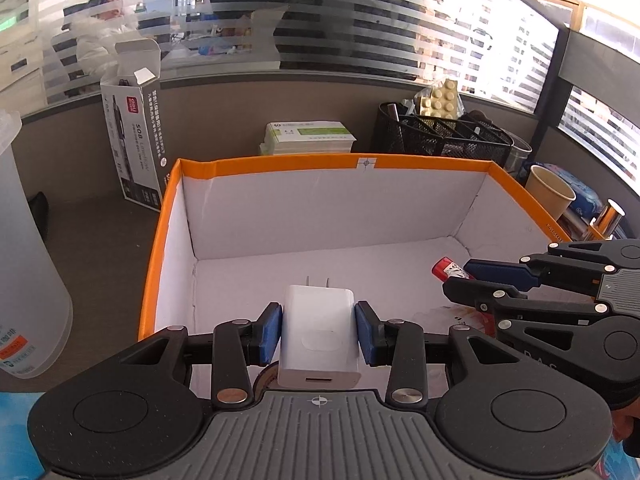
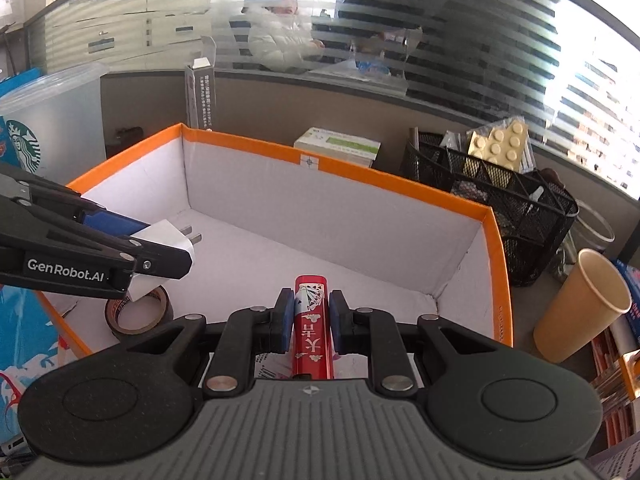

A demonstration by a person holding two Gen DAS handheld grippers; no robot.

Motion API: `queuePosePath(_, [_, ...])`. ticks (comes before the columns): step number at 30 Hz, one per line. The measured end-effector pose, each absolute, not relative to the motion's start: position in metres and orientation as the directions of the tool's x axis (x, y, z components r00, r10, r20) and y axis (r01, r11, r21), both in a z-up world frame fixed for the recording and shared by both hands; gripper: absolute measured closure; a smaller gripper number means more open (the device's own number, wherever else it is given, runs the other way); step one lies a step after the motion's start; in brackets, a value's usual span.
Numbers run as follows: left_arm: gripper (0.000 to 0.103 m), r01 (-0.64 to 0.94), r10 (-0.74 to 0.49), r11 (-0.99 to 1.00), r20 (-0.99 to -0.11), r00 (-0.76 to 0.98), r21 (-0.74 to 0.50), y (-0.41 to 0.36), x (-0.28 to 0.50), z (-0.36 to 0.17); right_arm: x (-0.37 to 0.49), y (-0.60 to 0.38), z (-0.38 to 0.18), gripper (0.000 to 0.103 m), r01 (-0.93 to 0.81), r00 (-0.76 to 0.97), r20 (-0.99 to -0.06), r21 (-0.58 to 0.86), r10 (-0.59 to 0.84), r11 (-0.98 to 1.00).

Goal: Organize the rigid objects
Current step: 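Carry the white charger and red stick with both tools into the orange box, then open both tools to release the charger and red stick in the box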

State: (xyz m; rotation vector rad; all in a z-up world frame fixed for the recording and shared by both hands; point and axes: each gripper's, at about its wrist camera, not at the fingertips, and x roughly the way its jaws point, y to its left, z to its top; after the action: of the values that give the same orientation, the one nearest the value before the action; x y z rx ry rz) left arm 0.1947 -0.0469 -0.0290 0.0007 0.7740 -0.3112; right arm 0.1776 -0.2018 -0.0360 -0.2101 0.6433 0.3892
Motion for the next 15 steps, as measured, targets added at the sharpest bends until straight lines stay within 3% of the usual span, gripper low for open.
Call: queuePosePath(15, [0.065, 0.275, -0.269, 0.955, -0.708, 0.653, -0.109, -0.0505, 0.2003, -0.0352, 0.1806, -0.2053, -0.0392, 0.085, -0.401, 0.727, -0.631, -0.069, 0.271, 0.914])
